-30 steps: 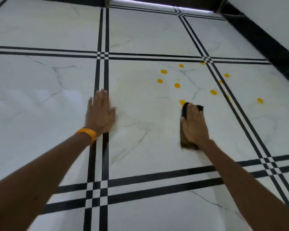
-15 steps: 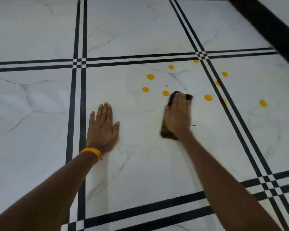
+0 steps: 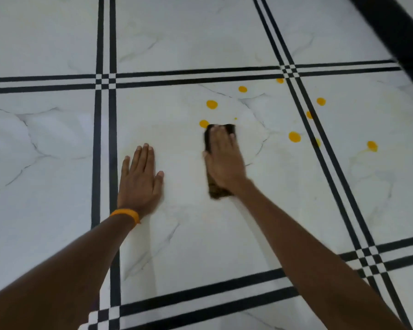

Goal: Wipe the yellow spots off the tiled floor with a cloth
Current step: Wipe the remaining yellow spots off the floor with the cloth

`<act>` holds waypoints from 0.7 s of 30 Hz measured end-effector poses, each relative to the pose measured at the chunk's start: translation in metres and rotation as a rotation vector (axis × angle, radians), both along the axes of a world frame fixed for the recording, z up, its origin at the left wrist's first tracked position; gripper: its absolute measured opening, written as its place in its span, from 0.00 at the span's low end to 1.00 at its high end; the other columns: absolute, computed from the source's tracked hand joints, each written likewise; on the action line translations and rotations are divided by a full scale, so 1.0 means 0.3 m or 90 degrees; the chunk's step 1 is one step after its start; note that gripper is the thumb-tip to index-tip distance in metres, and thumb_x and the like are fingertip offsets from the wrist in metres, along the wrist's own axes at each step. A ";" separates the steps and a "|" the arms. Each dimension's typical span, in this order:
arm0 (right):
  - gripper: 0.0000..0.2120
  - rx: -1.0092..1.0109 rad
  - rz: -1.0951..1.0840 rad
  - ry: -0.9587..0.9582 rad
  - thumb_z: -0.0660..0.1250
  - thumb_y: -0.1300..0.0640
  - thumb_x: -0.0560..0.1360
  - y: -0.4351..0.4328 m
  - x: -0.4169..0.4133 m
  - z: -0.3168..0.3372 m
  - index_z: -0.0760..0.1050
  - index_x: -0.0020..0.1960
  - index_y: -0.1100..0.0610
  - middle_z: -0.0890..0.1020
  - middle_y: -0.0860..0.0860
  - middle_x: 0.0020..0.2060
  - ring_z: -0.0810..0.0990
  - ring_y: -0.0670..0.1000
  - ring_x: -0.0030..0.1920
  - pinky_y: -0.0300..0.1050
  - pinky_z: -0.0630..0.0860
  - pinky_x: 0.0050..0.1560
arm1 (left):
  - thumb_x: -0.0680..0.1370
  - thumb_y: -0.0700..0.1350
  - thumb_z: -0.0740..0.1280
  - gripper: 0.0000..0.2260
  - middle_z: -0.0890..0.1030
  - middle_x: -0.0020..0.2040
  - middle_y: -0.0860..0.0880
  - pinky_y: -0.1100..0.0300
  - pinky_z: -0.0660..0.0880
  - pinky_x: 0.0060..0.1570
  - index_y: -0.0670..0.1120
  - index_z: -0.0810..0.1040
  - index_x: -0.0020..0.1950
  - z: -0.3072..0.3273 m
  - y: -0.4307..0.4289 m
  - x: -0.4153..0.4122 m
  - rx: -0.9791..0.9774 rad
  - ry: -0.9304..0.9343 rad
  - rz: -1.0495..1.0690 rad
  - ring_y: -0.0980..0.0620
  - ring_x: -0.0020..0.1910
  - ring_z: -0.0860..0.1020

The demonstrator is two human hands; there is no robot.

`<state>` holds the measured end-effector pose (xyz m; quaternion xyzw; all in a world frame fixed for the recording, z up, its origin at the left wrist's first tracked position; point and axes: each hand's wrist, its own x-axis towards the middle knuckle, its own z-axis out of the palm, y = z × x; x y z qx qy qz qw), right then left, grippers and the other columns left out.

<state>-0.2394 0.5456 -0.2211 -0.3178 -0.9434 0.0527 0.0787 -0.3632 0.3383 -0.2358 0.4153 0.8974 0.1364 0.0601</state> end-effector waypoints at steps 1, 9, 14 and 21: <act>0.31 0.006 0.103 -0.005 0.53 0.49 0.82 -0.120 0.033 0.001 0.58 0.79 0.66 0.63 0.61 0.79 0.60 0.59 0.80 0.58 0.53 0.80 | 0.82 0.52 0.50 0.30 0.52 0.83 0.44 0.45 0.46 0.80 0.42 0.50 0.82 0.001 -0.006 -0.006 -0.005 -0.001 0.001 0.49 0.82 0.49; 0.33 -0.021 -0.104 -0.027 0.49 0.47 0.81 0.192 0.435 0.016 0.56 0.79 0.67 0.63 0.64 0.78 0.61 0.63 0.78 0.63 0.57 0.78 | 0.82 0.52 0.48 0.30 0.52 0.83 0.45 0.45 0.47 0.80 0.42 0.49 0.82 -0.006 -0.012 0.010 -0.006 0.011 0.009 0.50 0.82 0.48; 0.33 -0.016 -0.136 0.016 0.49 0.48 0.81 0.198 0.165 0.003 0.58 0.78 0.69 0.65 0.66 0.77 0.61 0.62 0.77 0.64 0.57 0.78 | 0.81 0.51 0.49 0.30 0.54 0.83 0.45 0.45 0.48 0.80 0.42 0.52 0.82 -0.007 0.000 0.005 0.015 0.024 0.007 0.48 0.82 0.50; 0.32 -0.036 0.097 -0.029 0.53 0.47 0.82 0.020 0.500 0.015 0.55 0.82 0.60 0.59 0.56 0.81 0.54 0.53 0.81 0.49 0.46 0.81 | 0.72 0.51 0.52 0.30 0.72 0.68 0.36 0.39 0.68 0.65 0.35 0.70 0.68 0.069 0.071 -0.032 -0.030 0.018 0.044 0.34 0.66 0.71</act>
